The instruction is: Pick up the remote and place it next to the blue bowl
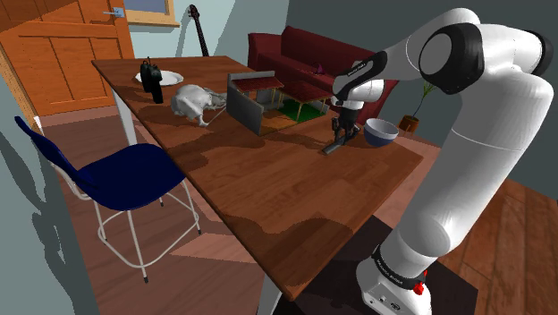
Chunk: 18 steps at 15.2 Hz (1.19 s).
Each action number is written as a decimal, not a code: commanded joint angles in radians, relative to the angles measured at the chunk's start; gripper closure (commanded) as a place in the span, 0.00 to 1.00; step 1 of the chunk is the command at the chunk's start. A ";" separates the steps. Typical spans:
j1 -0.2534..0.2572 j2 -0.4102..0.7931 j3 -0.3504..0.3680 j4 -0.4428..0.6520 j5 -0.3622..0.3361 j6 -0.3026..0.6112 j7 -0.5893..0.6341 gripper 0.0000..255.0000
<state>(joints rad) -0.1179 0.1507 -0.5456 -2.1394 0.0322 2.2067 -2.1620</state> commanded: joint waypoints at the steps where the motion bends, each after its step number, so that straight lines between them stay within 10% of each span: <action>1: -0.003 0.023 0.004 -0.008 0.015 0.026 -0.010 1.00; 9: -0.003 0.023 0.003 -0.008 0.015 0.026 -0.010 1.00; 10: -0.003 0.023 0.003 -0.008 0.015 0.026 -0.010 0.00; 18: 0.008 -0.032 -0.003 0.041 -0.020 -0.070 0.015 0.00</action>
